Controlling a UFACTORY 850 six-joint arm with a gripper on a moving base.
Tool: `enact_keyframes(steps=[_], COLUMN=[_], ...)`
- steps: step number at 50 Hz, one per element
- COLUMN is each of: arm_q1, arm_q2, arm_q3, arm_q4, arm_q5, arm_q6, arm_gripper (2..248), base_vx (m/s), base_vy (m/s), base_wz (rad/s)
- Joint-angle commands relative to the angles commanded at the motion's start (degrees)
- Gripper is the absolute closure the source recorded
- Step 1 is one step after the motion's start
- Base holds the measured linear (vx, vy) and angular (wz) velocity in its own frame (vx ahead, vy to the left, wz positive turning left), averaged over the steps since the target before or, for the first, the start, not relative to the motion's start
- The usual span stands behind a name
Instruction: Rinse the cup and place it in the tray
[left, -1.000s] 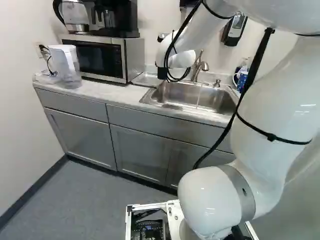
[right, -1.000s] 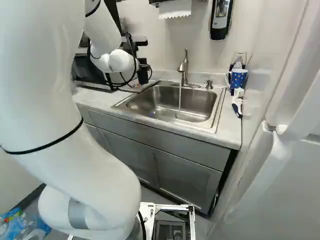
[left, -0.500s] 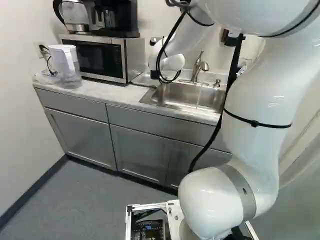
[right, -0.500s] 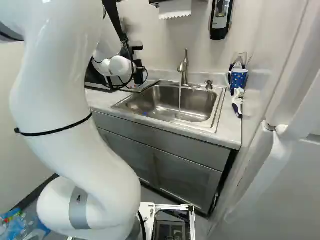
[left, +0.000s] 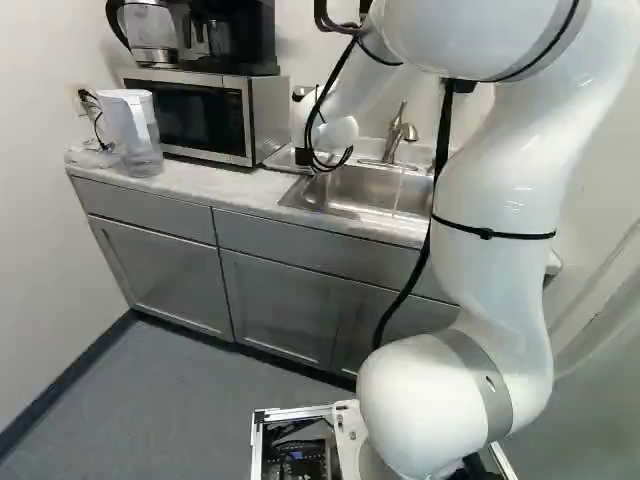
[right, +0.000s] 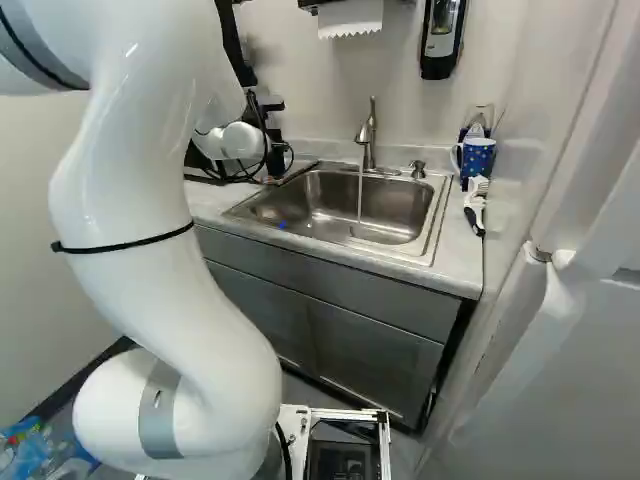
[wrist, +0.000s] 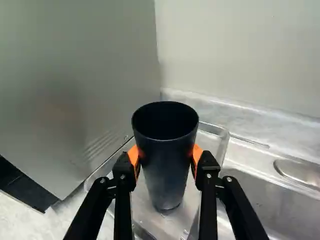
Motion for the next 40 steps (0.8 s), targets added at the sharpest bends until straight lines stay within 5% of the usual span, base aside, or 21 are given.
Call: enact_keyframes(steps=[12, 13, 17, 18, 22, 23, 40], arm_q1=[0.00, 0.00, 0.00, 0.00, 0.00, 0.00, 0.00], arm_q2=[0.00, 0.00, 0.00, 0.00, 0.00, 0.00, 0.61], arm_q3=[0.00, 0.00, 0.00, 0.00, 0.00, 0.00, -0.20], arm_q4=[0.00, 0.00, 0.00, 0.00, 0.00, 0.00, 0.00], arm_q5=[0.00, 0.00, 0.00, 0.00, 0.00, 0.00, 0.00], arm_q6=[0.00, 0.00, 0.00, 0.00, 0.00, 0.00, 0.00], arm_gripper=[112, 78, 78, 43, 43, 7, 3], base_vx=[0.000, 0.000, 0.000, 0.000, 0.000, 0.000, 0.000], base_vy=[0.000, 0.000, 0.000, 0.000, 0.000, 0.000, 0.000], base_wz=[0.000, 0.000, 0.000, 0.000, 0.000, 0.000, 0.000])
